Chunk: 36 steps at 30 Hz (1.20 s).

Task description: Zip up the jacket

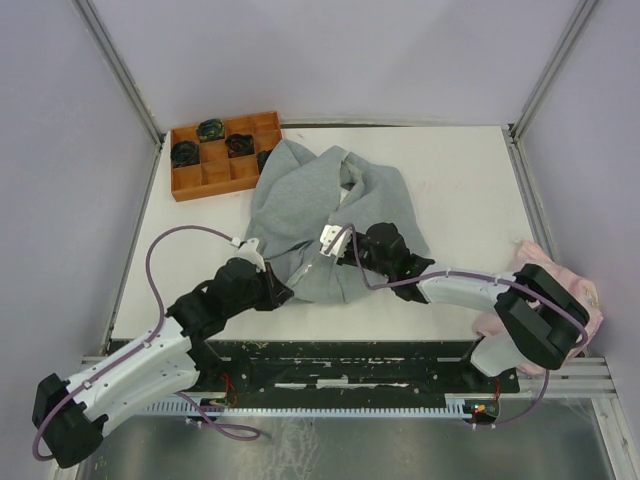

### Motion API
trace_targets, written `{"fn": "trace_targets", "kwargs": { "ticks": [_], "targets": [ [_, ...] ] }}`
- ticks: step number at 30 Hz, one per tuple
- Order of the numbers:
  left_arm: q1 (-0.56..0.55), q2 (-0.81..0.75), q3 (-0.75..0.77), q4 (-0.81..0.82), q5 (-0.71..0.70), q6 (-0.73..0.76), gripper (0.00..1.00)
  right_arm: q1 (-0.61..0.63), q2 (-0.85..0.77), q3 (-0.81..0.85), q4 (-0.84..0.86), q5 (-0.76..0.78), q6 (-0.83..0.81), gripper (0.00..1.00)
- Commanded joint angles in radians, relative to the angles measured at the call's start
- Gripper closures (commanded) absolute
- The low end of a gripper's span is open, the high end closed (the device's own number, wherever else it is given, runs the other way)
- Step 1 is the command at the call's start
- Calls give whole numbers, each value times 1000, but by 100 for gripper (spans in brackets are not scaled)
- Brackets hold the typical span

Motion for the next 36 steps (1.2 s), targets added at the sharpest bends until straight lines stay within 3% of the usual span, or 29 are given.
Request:
{"fn": "trace_targets", "kwargs": {
  "ticks": [1,10,17,21,24,30,36],
  "targets": [
    [-5,18,104,-152,-134,20,97,-79,-103,63,-32,164,-77,100],
    [-3,163,523,-283,-394,287,97,-145,-278,268,-302,156,-194,100],
    [-2,235,825,-314,-477,445,97,-155,-389,456,-523,116,-254,100],
    [-2,227,776,-271,-487,451,97,-154,-434,447,-601,60,-231,100],
    [2,226,672,-245,-473,409,97,-154,-449,344,-596,28,-186,100],
    [36,214,472,-195,-467,307,97,-154,-436,143,-437,100,-65,100],
    [107,239,419,-207,-485,279,97,-186,-365,110,-385,196,-10,100]
  ]
}}
